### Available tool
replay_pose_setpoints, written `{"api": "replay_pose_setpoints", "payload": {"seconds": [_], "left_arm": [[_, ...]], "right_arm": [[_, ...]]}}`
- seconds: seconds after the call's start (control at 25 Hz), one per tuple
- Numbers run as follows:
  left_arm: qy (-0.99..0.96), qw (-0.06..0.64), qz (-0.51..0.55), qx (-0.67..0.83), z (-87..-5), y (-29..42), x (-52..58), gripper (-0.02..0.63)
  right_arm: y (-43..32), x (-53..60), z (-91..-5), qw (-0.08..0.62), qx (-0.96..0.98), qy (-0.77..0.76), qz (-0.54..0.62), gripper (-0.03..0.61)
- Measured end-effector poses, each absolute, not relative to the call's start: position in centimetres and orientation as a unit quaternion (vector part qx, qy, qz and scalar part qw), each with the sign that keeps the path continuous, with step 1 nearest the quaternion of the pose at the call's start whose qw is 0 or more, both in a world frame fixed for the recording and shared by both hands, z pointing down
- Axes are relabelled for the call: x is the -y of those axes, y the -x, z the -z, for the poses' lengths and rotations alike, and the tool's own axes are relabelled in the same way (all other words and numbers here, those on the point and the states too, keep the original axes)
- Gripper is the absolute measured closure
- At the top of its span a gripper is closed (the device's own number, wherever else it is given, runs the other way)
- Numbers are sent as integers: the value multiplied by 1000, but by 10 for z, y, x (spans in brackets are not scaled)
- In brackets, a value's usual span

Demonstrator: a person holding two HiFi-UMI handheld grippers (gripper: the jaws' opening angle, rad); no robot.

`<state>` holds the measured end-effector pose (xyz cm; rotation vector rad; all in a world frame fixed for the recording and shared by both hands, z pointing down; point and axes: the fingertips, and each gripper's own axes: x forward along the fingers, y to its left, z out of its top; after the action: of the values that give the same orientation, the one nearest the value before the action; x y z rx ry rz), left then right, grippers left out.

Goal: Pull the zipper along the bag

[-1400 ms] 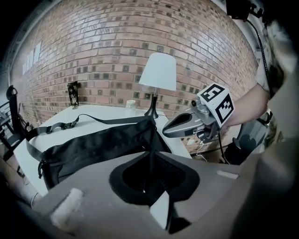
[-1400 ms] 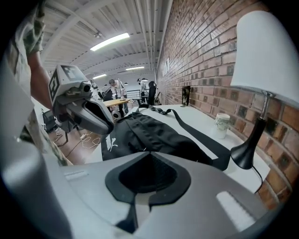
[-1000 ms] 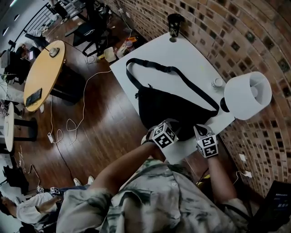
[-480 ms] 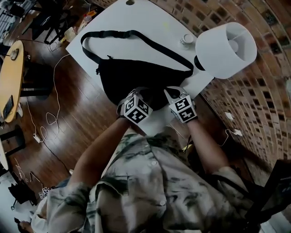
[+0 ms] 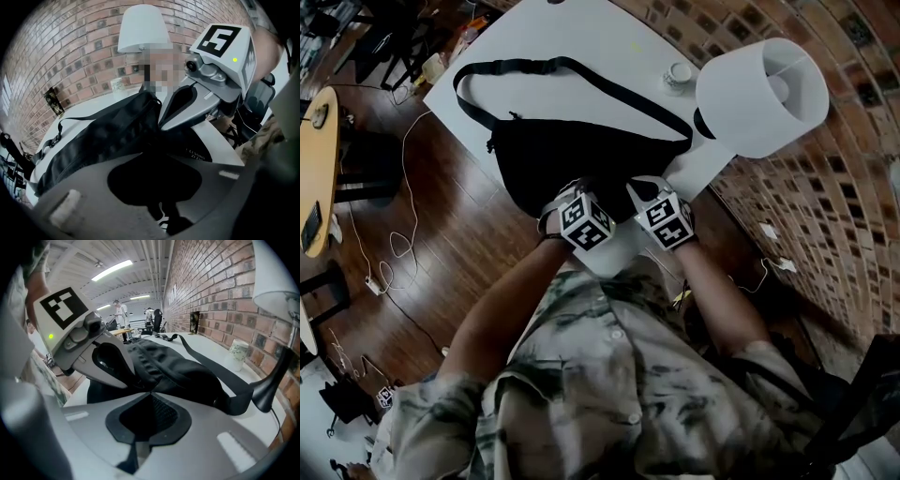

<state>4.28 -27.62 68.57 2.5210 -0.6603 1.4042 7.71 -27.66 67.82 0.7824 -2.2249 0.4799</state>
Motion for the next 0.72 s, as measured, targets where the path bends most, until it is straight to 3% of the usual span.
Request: {"api": "replay_pose_setpoints", "payload": {"seconds": [0.08, 0.72], "left_arm": [[-848, 88, -472, 226, -686, -42, 278, 574], [-859, 128, -446, 218, -673, 2, 279, 586]], "right_arm": [[-78, 275, -685, 363, 859, -304, -193, 572], [-80, 281, -693, 400, 814, -356, -227, 572]]}}
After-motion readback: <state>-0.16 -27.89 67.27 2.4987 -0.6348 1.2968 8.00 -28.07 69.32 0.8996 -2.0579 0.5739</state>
